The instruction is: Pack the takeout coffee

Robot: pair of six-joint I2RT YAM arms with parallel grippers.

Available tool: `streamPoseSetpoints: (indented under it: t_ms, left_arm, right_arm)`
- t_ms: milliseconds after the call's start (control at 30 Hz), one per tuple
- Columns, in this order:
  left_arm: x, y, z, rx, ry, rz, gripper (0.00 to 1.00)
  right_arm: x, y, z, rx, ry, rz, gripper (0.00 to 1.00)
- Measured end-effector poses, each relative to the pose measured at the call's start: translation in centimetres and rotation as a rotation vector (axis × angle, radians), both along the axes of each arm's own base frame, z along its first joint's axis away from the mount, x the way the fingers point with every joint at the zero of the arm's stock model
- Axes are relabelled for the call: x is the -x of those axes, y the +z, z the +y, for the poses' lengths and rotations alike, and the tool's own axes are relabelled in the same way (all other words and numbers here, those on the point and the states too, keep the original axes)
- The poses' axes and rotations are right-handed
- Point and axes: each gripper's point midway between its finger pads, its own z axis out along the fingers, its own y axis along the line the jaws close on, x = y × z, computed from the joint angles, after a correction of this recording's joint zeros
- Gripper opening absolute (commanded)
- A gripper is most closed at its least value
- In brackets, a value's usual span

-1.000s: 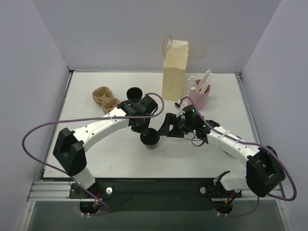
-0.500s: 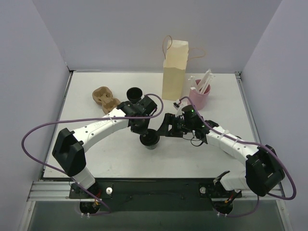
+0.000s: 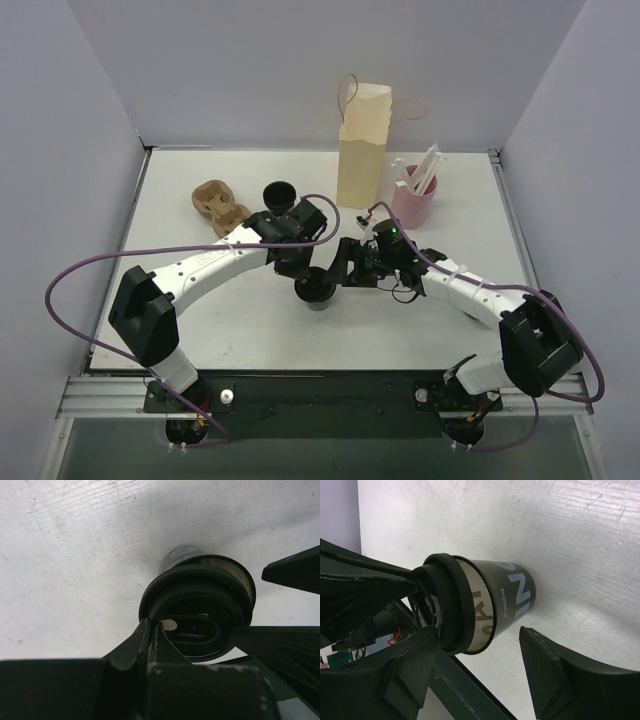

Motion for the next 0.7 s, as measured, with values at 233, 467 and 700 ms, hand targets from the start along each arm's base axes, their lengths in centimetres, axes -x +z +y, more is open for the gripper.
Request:
streamPoseSetpoints:
  t_ms: [233,467,700]
  left_arm:
    - [-0.01,-0.07,-0.26,0.01,-0.002,0.003,0.11]
    - [0.13,-0.21,-0.71,0.033,-0.009,0.013,0.11]
    - [0.14,-0.19,-0.86,0.045,-0.01,0.019,0.11]
  right_arm:
    - [0.05,0.0,0.19,-0.006,0.008,0.0,0.54]
    - [0.17,0.12,0.4,-0.012,0.017,-0.003,0.54]
    - [0.18,0.09,0.38,-0.011,0.017,-0.002,0.5]
